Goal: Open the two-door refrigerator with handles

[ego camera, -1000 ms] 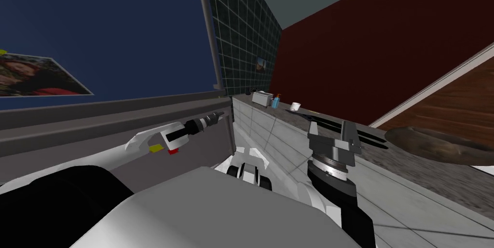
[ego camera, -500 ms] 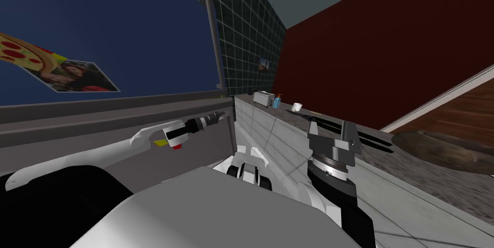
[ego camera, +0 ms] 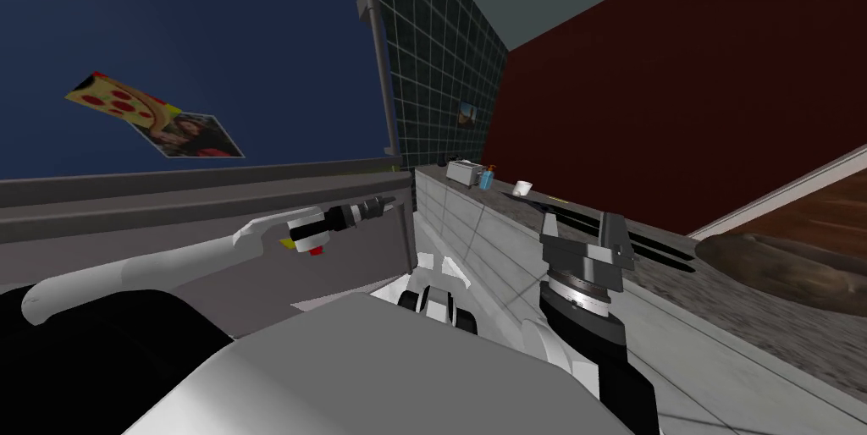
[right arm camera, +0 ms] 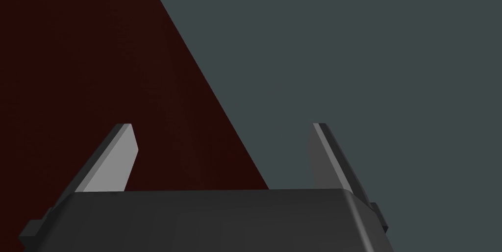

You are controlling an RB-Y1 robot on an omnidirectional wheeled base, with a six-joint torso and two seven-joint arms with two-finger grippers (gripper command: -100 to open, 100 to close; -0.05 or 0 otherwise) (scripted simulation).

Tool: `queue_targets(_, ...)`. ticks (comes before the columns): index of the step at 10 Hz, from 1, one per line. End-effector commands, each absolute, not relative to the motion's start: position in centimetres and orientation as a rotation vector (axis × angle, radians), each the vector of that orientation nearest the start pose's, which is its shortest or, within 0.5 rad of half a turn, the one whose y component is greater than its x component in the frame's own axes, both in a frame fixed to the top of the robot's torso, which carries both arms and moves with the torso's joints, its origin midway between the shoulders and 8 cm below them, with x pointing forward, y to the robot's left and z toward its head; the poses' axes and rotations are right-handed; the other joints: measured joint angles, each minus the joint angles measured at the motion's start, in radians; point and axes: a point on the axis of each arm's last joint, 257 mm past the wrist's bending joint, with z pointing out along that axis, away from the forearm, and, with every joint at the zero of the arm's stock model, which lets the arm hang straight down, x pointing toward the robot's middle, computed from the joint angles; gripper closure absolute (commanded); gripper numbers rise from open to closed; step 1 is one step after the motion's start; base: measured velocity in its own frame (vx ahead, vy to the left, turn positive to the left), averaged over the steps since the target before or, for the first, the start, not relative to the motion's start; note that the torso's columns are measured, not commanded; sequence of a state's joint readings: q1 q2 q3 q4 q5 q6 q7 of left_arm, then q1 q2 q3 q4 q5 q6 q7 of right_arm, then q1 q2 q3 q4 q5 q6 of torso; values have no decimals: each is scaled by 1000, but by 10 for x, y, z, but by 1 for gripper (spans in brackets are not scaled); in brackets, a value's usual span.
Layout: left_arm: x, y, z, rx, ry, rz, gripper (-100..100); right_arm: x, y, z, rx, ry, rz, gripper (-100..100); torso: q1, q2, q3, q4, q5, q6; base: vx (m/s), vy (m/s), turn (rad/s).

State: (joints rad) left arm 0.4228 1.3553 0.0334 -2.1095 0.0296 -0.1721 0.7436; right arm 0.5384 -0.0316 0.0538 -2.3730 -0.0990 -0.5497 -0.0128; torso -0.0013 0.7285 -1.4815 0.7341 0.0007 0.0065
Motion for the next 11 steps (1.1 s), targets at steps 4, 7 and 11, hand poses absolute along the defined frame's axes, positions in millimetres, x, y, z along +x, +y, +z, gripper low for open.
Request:
queue_targets(4,420,285,-81,-472,1871,-1281,100,314,-270,61,624,498,1444,0,2,2,2,0,1,0,-48,-61,60)
queue_targets(7,419,292,-82,-429,1933,-1295,100,314,-270,61,624,498,1444,0,2,7,6,-1,2,-8,-75,-102,171)
queue_targets(11,414,298,-81,-380,1999,-1316,100,314,-270,61,624,498,1444,0,3,6,5,-1,3,-7,-73,-84,119)
